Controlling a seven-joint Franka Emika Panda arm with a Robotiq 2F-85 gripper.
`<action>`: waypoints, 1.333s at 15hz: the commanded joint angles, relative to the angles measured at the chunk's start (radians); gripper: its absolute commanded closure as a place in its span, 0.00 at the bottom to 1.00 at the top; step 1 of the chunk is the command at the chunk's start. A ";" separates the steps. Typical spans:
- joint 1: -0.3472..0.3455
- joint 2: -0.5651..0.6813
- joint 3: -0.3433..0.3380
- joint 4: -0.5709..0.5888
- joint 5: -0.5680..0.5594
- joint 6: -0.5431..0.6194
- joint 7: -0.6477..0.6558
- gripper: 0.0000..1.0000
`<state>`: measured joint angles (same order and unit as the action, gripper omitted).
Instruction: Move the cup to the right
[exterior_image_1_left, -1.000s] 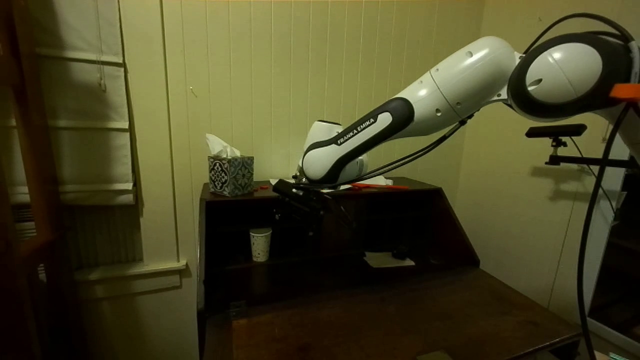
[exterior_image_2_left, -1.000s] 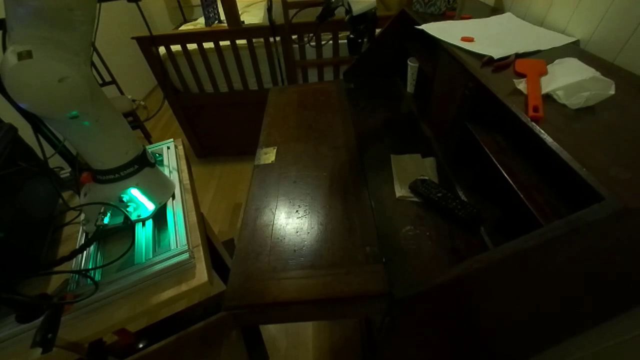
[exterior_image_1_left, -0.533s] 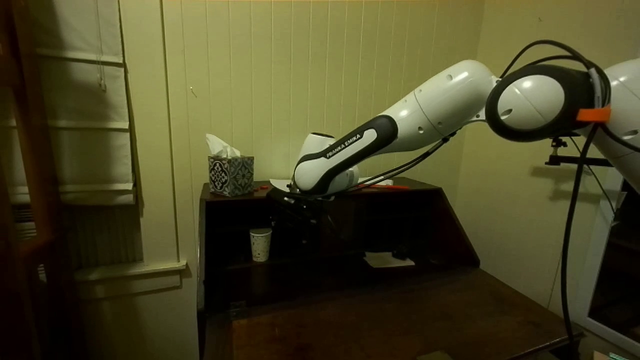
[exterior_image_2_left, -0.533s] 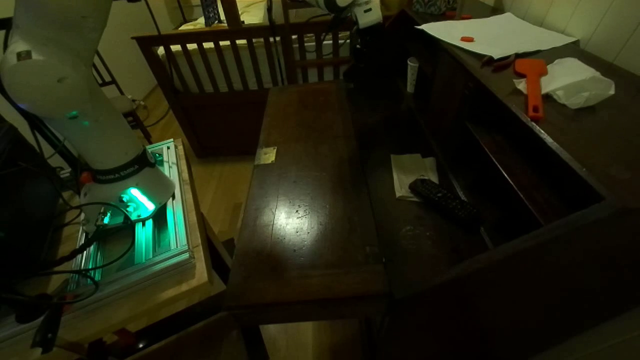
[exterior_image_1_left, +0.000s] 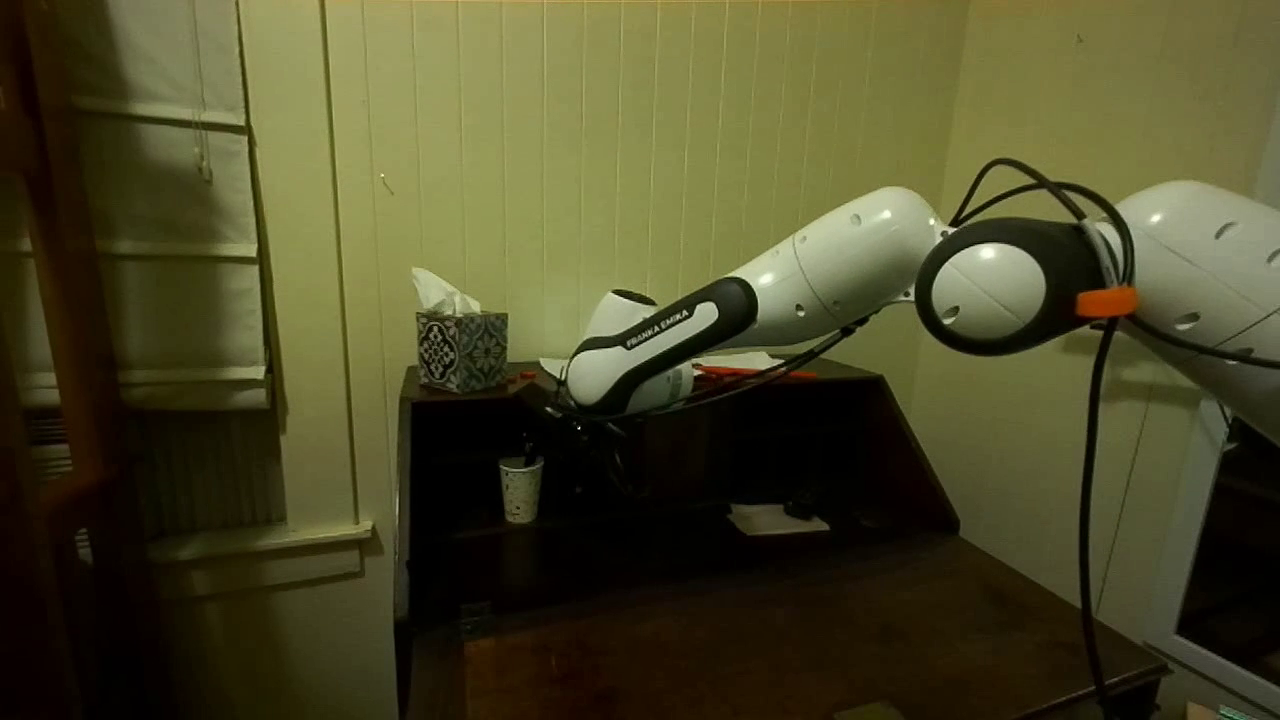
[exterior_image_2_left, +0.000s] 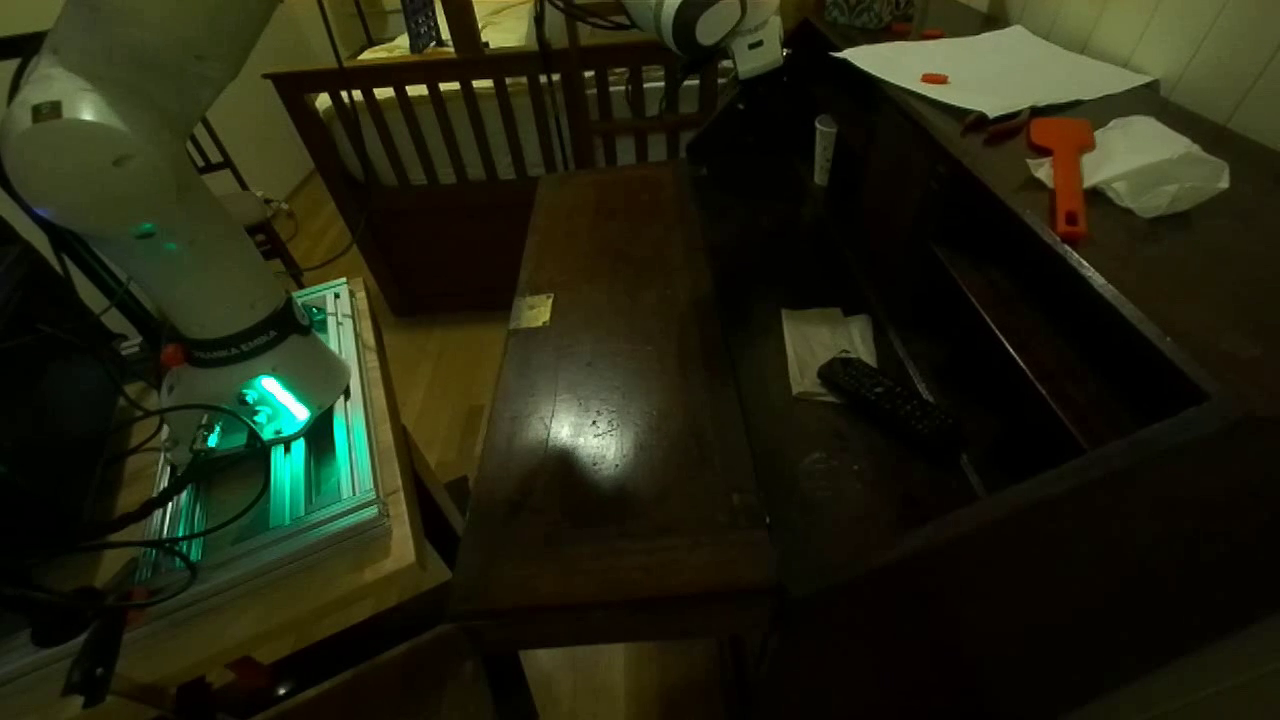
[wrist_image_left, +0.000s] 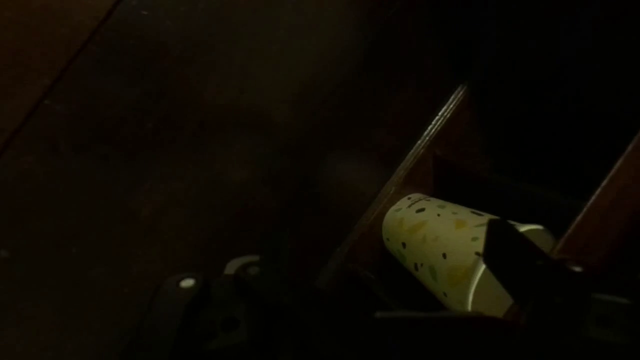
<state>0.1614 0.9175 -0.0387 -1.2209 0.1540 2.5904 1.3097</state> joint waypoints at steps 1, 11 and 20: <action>-0.012 0.108 0.001 0.131 0.037 0.075 0.033 0.00; -0.029 0.258 -0.002 0.297 0.042 0.150 0.028 0.00; -0.029 0.318 -0.011 0.366 0.042 0.179 0.042 0.00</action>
<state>0.1287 1.1869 -0.0387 -0.9183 0.1702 2.7482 1.3114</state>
